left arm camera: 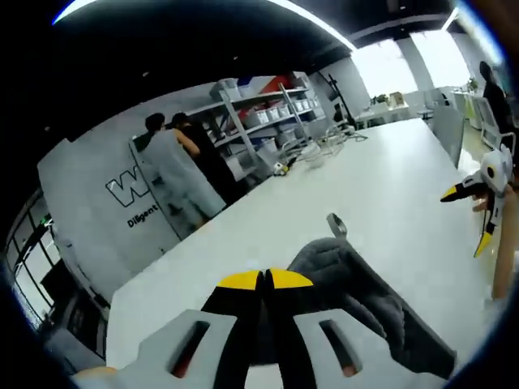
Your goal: Open the folded towel by lifting each exposed corner and separating the folded layers until the towel lies flat within the target outline without major curled edges
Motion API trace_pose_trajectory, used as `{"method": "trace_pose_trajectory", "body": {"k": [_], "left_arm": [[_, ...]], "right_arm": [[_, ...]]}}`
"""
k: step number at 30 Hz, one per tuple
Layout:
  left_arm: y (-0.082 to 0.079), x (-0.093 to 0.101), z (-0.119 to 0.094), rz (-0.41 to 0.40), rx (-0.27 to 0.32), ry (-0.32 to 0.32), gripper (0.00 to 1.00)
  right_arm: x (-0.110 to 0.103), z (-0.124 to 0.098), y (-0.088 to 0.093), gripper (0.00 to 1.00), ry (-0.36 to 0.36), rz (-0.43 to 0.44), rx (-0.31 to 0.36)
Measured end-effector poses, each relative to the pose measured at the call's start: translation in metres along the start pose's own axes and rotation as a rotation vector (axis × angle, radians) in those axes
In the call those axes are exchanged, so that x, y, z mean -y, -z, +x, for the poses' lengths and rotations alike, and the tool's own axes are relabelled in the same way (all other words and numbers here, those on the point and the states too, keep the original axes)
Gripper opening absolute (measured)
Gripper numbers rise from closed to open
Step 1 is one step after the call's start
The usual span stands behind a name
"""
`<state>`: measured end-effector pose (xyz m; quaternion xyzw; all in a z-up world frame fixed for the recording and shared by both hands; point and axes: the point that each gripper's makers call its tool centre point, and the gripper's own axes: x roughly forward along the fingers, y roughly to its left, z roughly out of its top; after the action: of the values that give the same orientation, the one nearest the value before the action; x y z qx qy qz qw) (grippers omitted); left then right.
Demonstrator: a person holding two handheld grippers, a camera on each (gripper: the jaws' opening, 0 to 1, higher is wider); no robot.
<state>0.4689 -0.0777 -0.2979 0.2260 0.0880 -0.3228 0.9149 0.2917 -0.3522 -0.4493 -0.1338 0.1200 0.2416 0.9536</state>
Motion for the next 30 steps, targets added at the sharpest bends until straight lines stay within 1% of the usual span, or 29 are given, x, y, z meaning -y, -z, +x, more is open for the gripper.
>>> {"method": "trace_pose_trajectory", "body": {"k": [2,4,6,7,8,10,11,13,15,18,20,23,25,30], "left_arm": [[0.025,0.000,-0.019,-0.048,-0.044,0.012,0.02],[0.049,0.002,-0.037,-0.105,-0.073,0.029,0.02],[0.068,0.003,-0.051,-0.155,-0.097,0.037,0.02],[0.081,0.003,-0.060,-0.183,-0.104,0.039,0.02],[0.093,0.003,-0.066,-0.194,-0.125,0.041,0.02],[0.122,0.004,-0.074,-0.212,-0.193,0.041,0.02],[0.130,0.005,-0.075,-0.218,-0.207,0.043,0.02],[0.157,0.011,-0.076,-0.249,-0.254,0.062,0.02],[0.175,0.016,-0.073,-0.272,-0.274,0.075,0.02],[0.190,0.022,-0.068,-0.289,-0.303,0.090,0.02],[0.197,0.025,-0.065,-0.285,-0.321,0.097,0.02],[0.202,0.029,-0.062,-0.269,-0.345,0.107,0.02],[0.201,0.029,-0.063,-0.264,-0.344,0.109,0.02],[0.183,0.022,-0.071,-0.266,-0.293,0.091,0.02]], "right_arm": [[0.001,0.000,0.000,0.99,0.001,0.002,0.001],[0.001,0.000,0.000,0.99,0.001,0.004,0.001],[0.000,-0.001,0.000,0.99,0.000,0.003,0.001],[0.000,-0.002,-0.001,0.99,0.000,0.004,0.004],[0.000,-0.002,-0.002,0.99,0.001,0.004,0.007],[-0.001,-0.003,-0.003,0.99,-0.001,0.002,0.010],[-0.002,-0.003,-0.003,0.99,-0.002,0.001,0.010],[-0.003,-0.001,-0.003,0.99,-0.001,-0.002,0.005],[-0.004,0.001,-0.003,0.99,-0.003,-0.006,-0.003],[-0.008,0.004,-0.001,0.99,-0.016,-0.017,-0.016],[-0.009,0.005,-0.001,0.99,-0.022,-0.022,-0.021],[-0.010,0.006,-0.001,0.99,-0.028,-0.025,-0.023],[-0.010,0.006,-0.001,0.99,-0.030,-0.024,-0.021],[-0.007,0.003,0.000,0.99,-0.025,-0.016,-0.014]]}}
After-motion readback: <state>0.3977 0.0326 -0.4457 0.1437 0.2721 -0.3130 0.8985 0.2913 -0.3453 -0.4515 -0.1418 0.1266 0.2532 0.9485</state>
